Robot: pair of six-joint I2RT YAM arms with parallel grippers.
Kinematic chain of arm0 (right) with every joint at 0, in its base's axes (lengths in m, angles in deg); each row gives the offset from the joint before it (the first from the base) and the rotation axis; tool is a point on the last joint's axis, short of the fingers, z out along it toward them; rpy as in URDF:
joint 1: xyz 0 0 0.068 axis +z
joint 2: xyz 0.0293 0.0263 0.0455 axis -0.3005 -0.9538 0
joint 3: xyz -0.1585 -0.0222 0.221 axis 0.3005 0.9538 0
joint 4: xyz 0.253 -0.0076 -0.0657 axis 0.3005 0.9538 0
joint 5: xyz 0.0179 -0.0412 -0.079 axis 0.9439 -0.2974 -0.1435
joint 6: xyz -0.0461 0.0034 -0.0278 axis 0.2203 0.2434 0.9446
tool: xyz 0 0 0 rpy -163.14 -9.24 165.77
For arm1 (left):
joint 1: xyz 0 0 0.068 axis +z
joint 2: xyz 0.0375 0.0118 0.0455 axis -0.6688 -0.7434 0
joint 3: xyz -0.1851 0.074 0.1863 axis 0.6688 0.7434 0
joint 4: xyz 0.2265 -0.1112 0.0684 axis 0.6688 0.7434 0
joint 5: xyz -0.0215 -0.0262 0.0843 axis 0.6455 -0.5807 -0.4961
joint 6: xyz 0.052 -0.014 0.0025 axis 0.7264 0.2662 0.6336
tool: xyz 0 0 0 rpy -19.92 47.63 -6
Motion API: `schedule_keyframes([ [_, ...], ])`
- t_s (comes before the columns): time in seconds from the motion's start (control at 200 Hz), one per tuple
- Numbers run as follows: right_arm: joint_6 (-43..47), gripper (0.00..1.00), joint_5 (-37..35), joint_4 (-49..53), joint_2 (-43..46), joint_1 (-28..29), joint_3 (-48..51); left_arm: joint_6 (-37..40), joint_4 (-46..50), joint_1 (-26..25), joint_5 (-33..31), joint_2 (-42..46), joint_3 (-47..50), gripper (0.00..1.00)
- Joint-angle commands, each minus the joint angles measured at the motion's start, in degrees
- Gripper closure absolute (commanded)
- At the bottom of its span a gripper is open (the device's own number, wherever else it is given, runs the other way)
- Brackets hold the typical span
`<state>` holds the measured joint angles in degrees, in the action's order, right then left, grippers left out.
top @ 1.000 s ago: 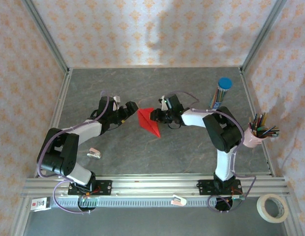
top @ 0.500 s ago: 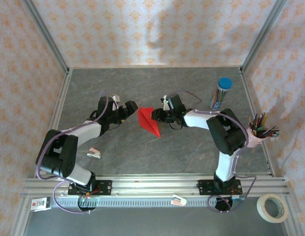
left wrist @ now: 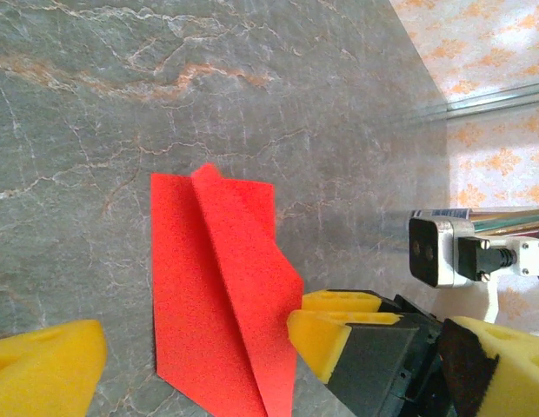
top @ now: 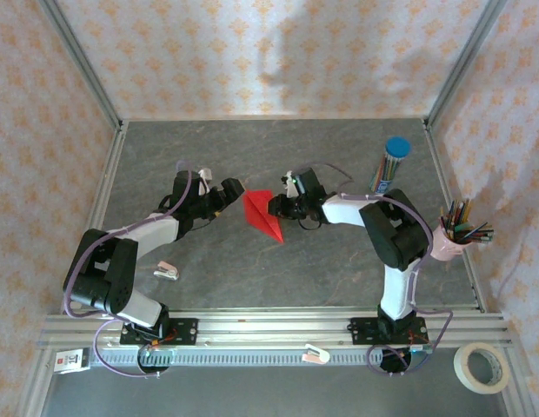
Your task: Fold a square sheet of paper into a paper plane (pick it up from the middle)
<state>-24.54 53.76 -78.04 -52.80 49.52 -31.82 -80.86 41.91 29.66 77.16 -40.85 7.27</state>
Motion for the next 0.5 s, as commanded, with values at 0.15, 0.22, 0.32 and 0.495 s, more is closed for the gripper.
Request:
schedule_keyframes([
  [0.15,0.8,0.97,2.5,-4.4,3.0,-0.5,0.2,0.1,-4.4,0.4,2.5,1.6,1.1,0.01],
  [0.22,0.1,0.98,2.5,-7.3,5.6,-0.6,1.8,-0.1,-5.8,0.4,3.5,2.6,1.5,0.01],
  [0.32,-2.8,0.99,3.1,-13.7,9.9,-1.0,4.6,-1.6,-10.4,0.4,6.1,4.2,2.6,0.01],
  [0.495,-9.3,0.99,5.7,-21.8,14.9,-1.5,6.9,-6.9,-21.5,0.1,12.2,5.6,4.4,0.04],
])
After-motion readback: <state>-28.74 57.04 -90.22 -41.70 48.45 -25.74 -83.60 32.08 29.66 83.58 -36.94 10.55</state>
